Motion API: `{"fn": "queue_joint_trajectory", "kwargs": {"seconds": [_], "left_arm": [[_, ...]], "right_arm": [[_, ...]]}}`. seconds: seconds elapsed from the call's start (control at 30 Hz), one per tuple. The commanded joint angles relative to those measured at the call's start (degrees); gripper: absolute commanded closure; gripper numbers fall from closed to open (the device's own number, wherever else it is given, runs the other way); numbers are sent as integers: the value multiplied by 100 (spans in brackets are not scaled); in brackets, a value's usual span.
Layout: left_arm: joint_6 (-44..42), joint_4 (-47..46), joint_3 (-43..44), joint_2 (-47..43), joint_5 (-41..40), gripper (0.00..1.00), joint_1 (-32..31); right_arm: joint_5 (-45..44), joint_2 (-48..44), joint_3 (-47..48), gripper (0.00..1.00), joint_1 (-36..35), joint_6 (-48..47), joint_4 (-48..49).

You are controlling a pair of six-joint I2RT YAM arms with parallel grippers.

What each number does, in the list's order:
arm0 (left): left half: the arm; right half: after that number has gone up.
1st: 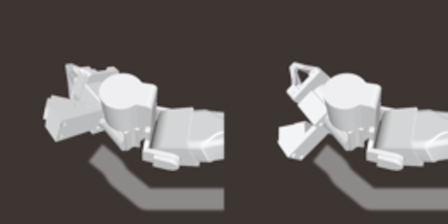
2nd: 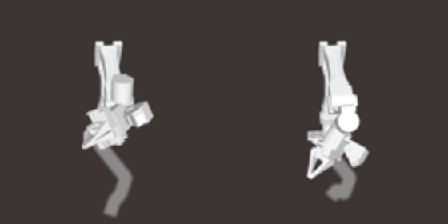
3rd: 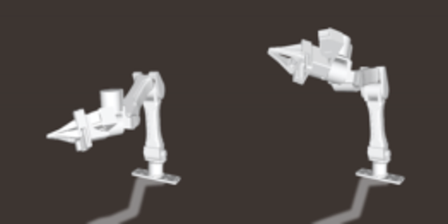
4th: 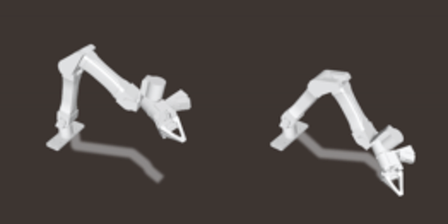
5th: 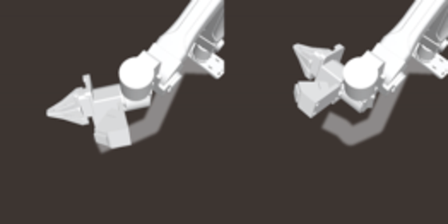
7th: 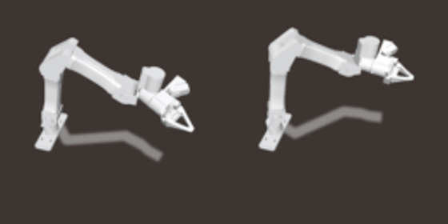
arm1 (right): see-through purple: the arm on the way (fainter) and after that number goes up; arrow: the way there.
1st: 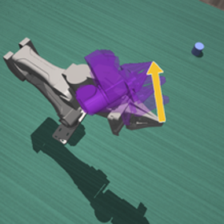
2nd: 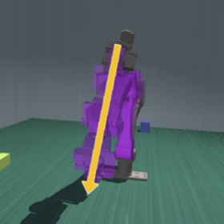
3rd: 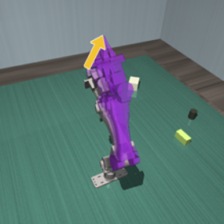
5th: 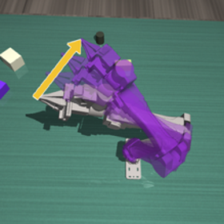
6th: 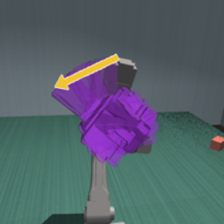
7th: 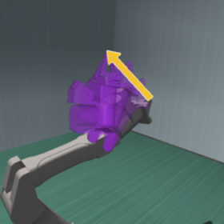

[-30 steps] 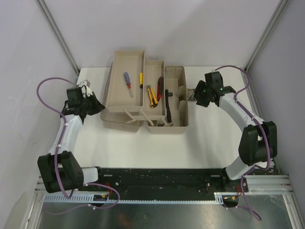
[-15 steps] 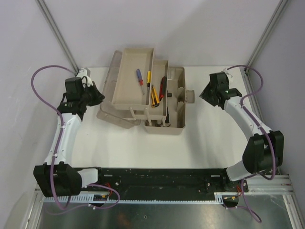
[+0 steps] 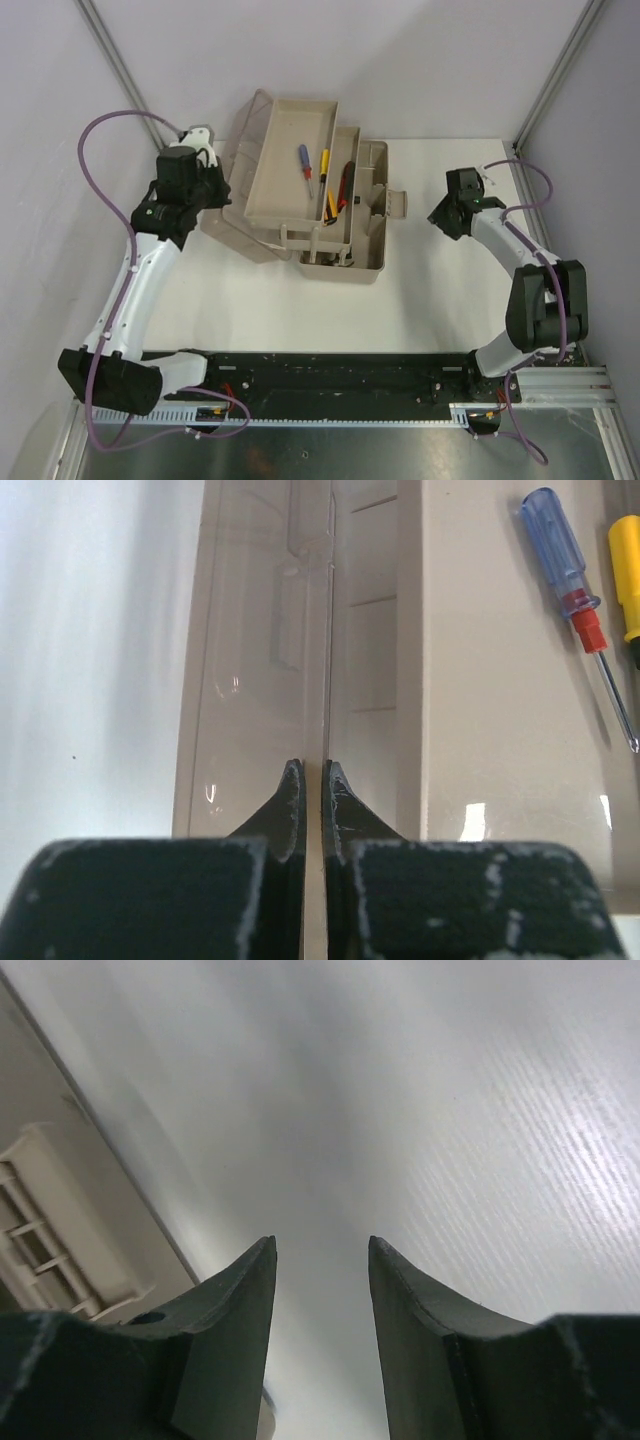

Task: Pack the tool kit

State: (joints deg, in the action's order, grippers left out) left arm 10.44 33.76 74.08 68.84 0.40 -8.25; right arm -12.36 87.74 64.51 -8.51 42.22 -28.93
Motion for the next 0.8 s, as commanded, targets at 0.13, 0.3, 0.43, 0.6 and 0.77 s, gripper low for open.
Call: {"fn": "queue_joint_trajectory", "kwargs": {"seconds": [0.13,0.3,0.43,0.6,0.77], "left_arm": [[-302,-585,695,-55,-1140,100,-1189],[-415,-525,826,134,-1764,100,-1816],[-533,-509,959,339,-2161,100,-2319],[-629,-498,1107,647,-2577,100,-2906],[-554,-499,1158,803,-2747,100,-3201]], "right_arm": [[812,754,-163,55,28,275,625],[1456,1140,-209,56,17,416,847],[1957,1356,-255,56,4,542,1026],[2465,1577,-321,56,-20,722,1216],[2659,1670,-327,56,-42,805,1294]]}}
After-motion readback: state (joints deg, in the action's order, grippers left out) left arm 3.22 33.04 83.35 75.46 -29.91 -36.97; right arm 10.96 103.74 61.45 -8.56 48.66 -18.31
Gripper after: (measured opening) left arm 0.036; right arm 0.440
